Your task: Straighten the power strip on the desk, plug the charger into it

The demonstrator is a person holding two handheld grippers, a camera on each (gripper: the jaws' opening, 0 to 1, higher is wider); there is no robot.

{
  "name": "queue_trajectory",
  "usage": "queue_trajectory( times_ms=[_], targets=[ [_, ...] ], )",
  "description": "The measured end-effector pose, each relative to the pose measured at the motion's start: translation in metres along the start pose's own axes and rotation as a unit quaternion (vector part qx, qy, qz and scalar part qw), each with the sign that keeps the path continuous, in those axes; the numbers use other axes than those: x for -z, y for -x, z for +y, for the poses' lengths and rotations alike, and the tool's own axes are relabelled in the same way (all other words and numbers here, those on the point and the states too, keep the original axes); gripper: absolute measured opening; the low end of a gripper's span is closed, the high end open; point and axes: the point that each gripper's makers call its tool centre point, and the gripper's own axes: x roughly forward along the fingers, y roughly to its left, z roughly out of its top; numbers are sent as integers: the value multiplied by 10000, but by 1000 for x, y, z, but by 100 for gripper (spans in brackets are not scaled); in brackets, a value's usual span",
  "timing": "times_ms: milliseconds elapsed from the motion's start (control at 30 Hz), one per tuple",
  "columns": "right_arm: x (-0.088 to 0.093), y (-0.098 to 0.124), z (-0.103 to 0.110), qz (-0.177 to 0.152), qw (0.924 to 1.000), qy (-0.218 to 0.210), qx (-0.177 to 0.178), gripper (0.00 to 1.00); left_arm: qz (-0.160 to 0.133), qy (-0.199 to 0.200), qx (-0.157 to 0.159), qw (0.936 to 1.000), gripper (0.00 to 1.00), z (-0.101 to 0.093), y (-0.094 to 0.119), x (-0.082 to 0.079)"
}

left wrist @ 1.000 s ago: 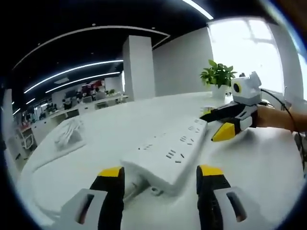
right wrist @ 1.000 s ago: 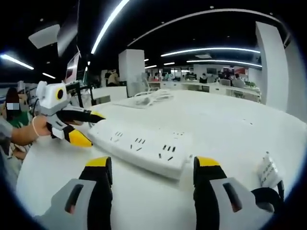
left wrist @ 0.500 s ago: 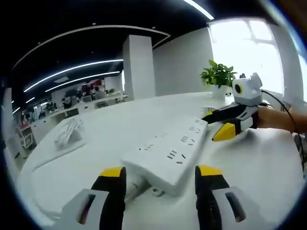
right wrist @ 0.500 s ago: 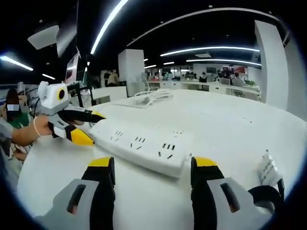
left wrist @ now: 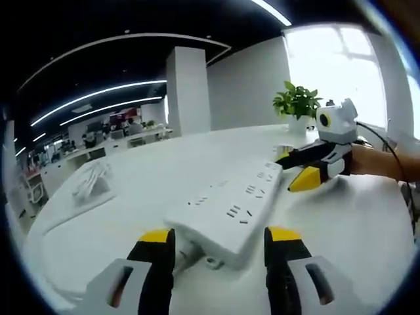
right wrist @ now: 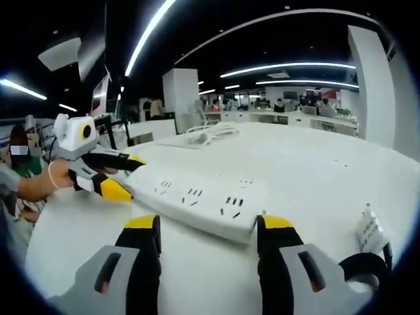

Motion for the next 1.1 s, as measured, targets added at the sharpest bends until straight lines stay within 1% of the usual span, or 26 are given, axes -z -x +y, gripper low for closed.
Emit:
queue_trajectory(
  times_ms=[133, 300, 467, 700, 800, 1100],
  targets=[
    [1, 0, -1, -6, 10000, -7, 5, 57, 11, 6, 17, 10000, 55, -1, -1, 1],
    [2, 1, -3, 29, 10000, 37, 33, 54, 18, 10, 19, 10000, 55, -1, -1, 1],
    [1, 3, -10, 27, 9998, 85, 155, 45, 30, -1, 5, 10000, 55, 0, -2, 2],
    [1, 3, -13, 29, 9997, 70, 237, 41, 32, 16, 19, 10000, 54, 0, -2, 2],
    [1, 3, -16, 34, 9995, 100, 291, 37, 33, 9, 11, 10000, 53, 0, -2, 2],
    [2, 3, -16, 13, 9995, 69, 301, 37, 29, 11, 8, 10000, 51, 3, -2, 1]
  ],
)
